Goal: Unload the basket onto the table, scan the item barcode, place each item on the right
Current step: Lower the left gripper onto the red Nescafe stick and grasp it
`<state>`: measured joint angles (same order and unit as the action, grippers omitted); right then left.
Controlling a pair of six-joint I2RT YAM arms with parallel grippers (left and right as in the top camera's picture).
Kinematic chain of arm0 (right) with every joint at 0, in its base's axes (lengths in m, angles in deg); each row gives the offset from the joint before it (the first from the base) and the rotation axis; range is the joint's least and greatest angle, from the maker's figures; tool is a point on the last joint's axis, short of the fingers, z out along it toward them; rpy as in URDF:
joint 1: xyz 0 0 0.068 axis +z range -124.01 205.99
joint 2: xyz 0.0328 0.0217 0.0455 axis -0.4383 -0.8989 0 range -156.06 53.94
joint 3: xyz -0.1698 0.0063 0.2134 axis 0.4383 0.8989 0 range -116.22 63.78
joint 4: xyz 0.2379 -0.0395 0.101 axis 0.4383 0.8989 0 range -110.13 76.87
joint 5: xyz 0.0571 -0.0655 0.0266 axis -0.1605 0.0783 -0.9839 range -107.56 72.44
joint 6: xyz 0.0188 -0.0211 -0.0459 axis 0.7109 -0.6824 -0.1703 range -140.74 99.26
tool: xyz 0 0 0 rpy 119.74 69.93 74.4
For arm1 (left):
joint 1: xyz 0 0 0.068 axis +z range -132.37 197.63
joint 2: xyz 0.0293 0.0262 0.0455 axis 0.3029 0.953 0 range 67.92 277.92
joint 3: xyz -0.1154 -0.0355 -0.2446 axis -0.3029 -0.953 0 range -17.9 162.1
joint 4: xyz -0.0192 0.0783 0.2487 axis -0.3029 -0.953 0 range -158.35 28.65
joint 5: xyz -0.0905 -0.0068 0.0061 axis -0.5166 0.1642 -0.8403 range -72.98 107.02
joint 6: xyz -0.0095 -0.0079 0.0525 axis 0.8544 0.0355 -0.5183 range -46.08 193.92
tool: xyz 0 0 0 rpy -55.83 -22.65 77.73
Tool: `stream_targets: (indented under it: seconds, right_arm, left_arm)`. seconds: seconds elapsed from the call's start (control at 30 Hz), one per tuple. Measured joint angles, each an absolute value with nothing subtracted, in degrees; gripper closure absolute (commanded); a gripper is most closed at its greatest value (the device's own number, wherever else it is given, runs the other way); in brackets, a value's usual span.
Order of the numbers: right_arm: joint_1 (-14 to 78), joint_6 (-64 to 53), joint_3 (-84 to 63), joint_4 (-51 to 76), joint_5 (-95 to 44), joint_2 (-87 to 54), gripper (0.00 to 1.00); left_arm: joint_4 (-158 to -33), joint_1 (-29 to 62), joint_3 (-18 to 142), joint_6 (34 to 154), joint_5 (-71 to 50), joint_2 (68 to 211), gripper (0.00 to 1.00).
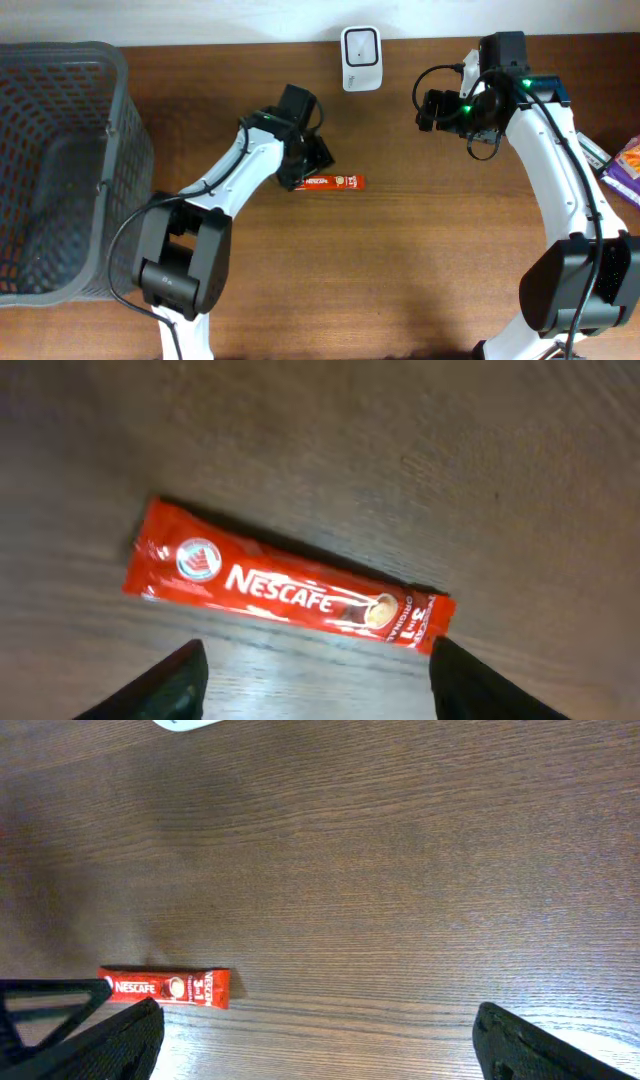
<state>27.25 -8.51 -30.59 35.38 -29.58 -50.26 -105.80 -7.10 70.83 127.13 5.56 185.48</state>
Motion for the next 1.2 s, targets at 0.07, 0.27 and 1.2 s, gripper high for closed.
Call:
stream_targets:
  seconds: [0.07,0.27,1.2]
  right_arm:
    - [27.25,-8.51,-30.59,35.38,-29.58,-50.26,0.01]
    - [27.25,-8.51,-30.59,35.4,-29.58,-50.26,0.01]
    - [27.25,-8.51,-30.56,35.38,-29.42,-50.26,0.01]
  left_arm:
    - [-105.78,-9.63,70.83,138.11,9.99,185.48,0.27]
    - [-104.36,-13.11,70.83,153.52,20.92,188.6,0.28]
    - [-127.87,-13.0,71.2,99.84,51.7,180.3,0.92]
